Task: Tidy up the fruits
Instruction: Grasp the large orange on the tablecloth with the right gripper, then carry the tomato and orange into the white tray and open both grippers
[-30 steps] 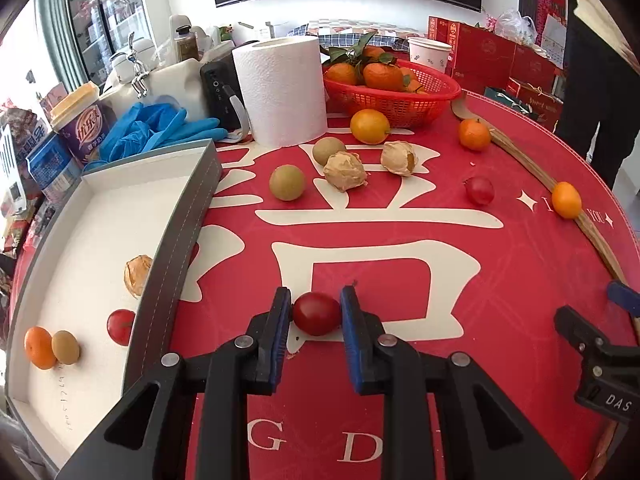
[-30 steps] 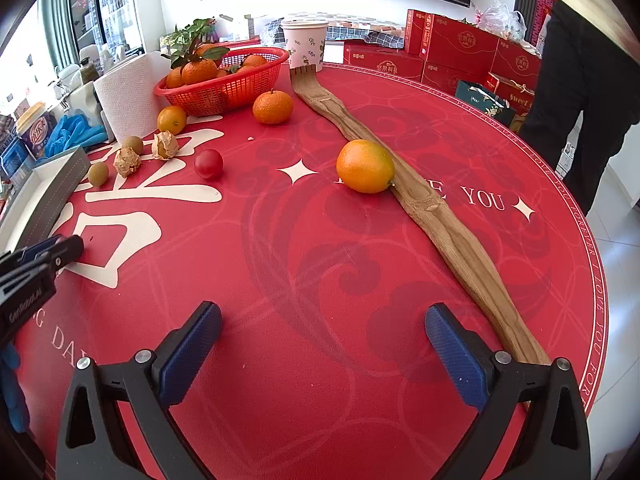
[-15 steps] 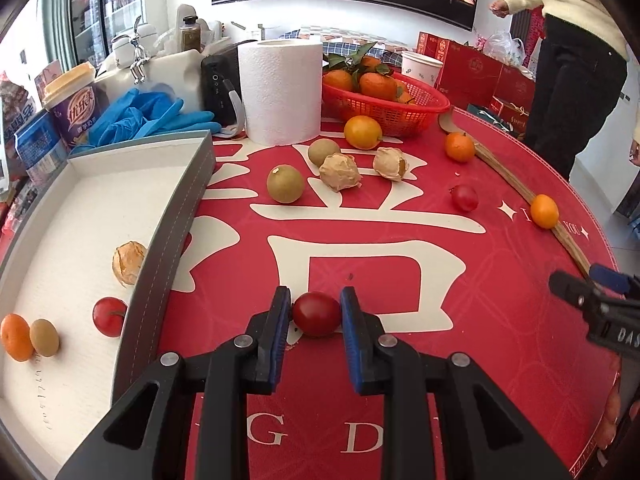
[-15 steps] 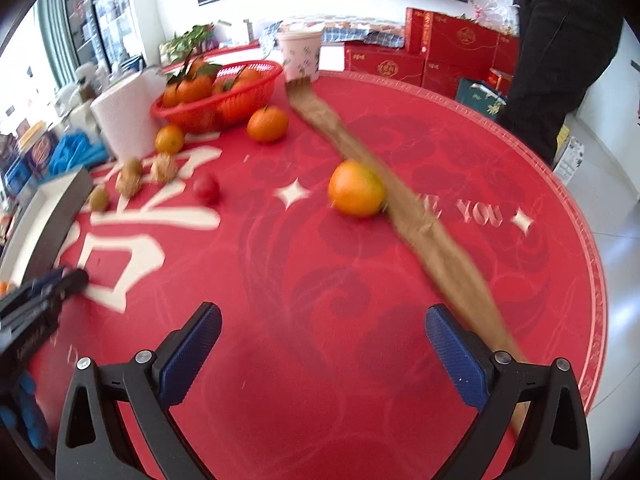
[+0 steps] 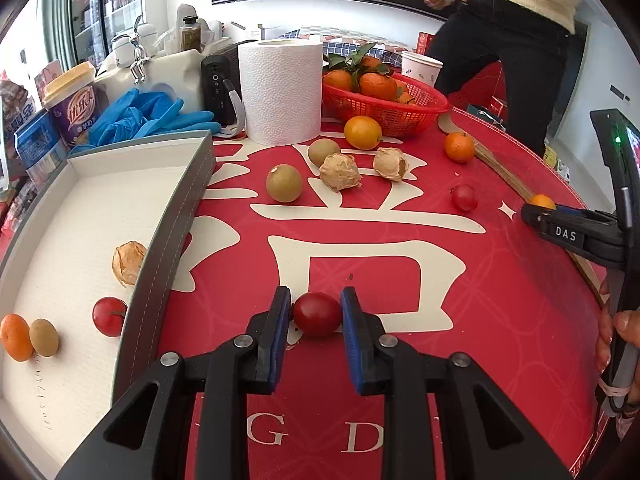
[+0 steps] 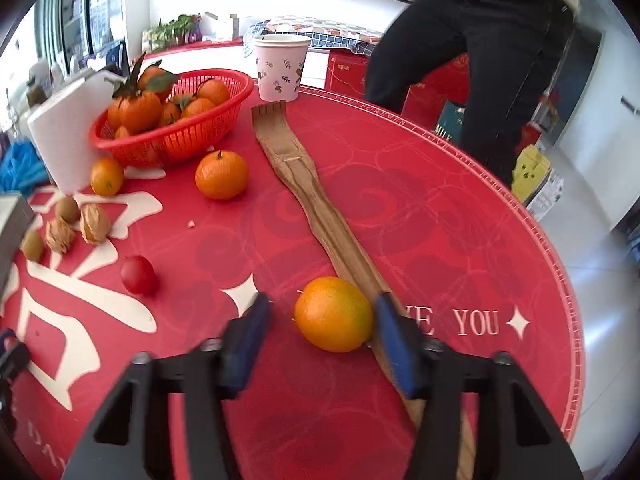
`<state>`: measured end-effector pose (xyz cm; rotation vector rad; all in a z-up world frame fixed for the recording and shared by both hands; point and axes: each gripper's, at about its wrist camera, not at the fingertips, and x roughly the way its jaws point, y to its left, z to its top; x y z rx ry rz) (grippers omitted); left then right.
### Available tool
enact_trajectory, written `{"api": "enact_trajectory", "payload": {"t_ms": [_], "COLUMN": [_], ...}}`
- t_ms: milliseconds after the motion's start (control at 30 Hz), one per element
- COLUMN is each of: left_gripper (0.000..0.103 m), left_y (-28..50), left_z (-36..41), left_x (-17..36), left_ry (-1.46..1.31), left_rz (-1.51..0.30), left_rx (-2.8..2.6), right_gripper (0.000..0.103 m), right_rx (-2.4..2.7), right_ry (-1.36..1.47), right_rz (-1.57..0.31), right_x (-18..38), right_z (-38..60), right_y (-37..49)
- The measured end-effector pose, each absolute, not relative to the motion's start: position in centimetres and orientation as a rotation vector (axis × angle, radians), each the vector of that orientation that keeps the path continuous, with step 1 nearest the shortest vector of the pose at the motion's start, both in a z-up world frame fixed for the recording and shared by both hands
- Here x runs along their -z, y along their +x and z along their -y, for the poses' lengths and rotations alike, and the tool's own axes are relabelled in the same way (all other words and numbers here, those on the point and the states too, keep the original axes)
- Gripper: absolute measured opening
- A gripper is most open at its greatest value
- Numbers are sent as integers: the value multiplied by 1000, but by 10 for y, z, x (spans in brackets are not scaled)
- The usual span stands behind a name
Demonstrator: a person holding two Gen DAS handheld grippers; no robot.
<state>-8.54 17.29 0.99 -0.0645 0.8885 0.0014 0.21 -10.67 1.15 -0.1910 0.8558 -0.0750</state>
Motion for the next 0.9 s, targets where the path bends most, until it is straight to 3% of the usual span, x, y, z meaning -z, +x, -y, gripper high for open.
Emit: {"api": "enact_trajectory", "payload": {"t_ms": [567,900], "left_gripper": [28,28], "left_y": [-104,-122], "left_z": [-189,-256], "left_x": [-39,-64], "left_ry": [-123,-227], "left_rz": [-766,-681], "left_rx": [3,-134], "right_gripper": [38,38], "right_rx": [-177,-329], "right_ry": [8,-38], "right_rz": [-871,-860], "right_x": [-39,-54], "right_z": [75,-5], "right_y": [-47,-50]}}
